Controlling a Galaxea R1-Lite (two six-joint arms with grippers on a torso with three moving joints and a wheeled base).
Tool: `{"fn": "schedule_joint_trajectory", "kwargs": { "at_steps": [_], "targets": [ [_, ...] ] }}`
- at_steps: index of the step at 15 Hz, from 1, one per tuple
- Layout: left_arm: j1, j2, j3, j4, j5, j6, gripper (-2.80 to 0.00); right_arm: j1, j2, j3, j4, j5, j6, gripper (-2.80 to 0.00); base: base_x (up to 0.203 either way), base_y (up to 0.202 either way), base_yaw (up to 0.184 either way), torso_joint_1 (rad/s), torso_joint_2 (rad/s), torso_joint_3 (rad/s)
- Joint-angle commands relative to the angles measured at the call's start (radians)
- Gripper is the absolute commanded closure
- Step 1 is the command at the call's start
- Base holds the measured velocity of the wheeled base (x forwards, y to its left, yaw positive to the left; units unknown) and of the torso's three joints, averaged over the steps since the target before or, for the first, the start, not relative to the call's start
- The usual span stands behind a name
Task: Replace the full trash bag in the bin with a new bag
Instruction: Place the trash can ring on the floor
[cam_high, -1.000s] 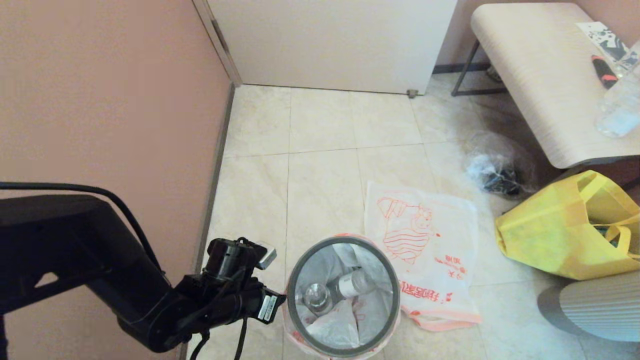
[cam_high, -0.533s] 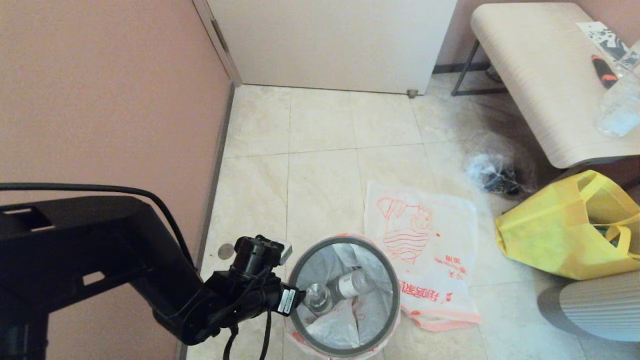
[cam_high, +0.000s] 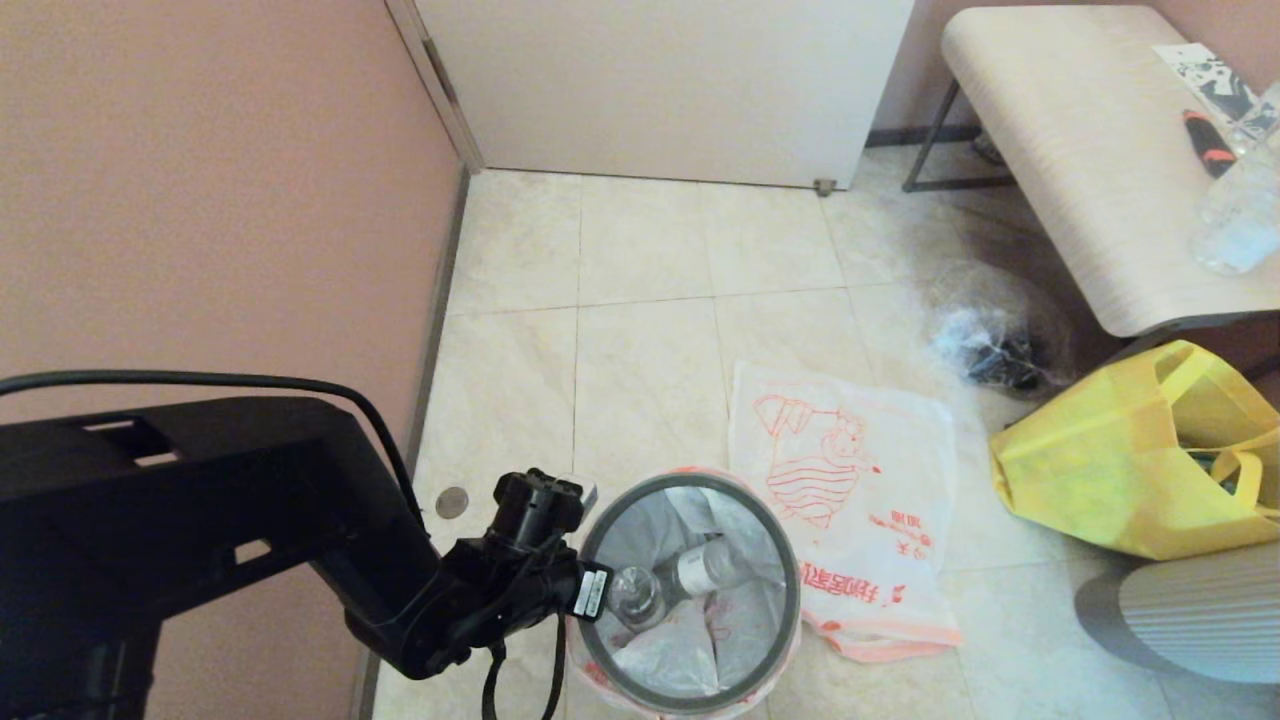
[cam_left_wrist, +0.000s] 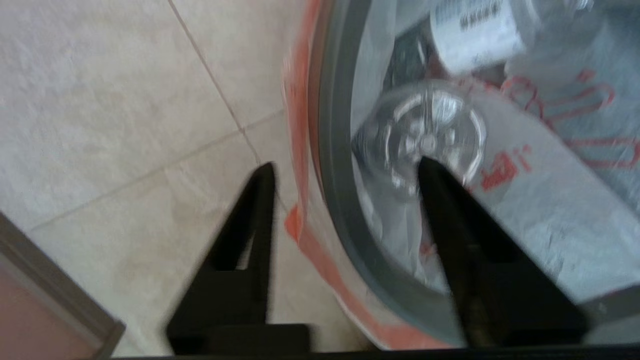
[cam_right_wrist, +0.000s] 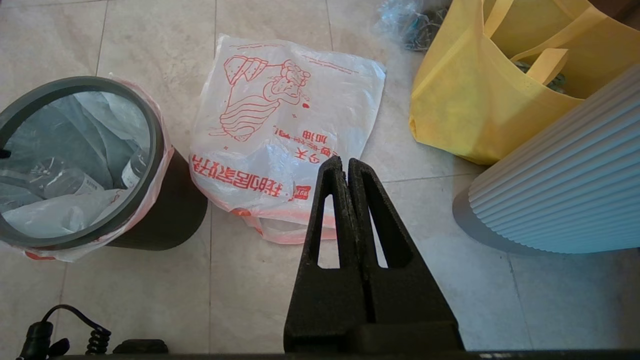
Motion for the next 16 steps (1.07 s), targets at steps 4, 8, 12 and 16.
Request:
{"fn": "schedule_joint_trajectory", "kwargs": {
  "at_steps": [4,8,12,16],
  "targets": [
    [-0.001,0.001,0.000,-0.006,0.011,-0.001,0.00,0.000,0.001,0.011,-0.001,0.000,0.000,0.00,0.000,0.000,0.000,0.000,0.00,0.000],
    [-0.003,-0.015,0.002,-0.006,0.014,0.000,0.00,0.000,0.001,0.011,-0.001,0.000,0.000,0.00,0.000,0.000,0.000,0.000,0.00,0.000],
    [-0.012,-0.074,0.009,-0.004,0.025,-0.002,0.00,0.000,0.001,0.011,-0.001,0.000,0.000,0.00,0.000,0.000,0.000,0.000,0.00,0.000],
    [-0.044,-0.101,0.038,0.014,0.024,-0.032,0.00,0.000,0.001,0.011,-0.001,0.000,0.000,0.00,0.000,0.000,0.000,0.000,0.00,0.000]
  ]
}}
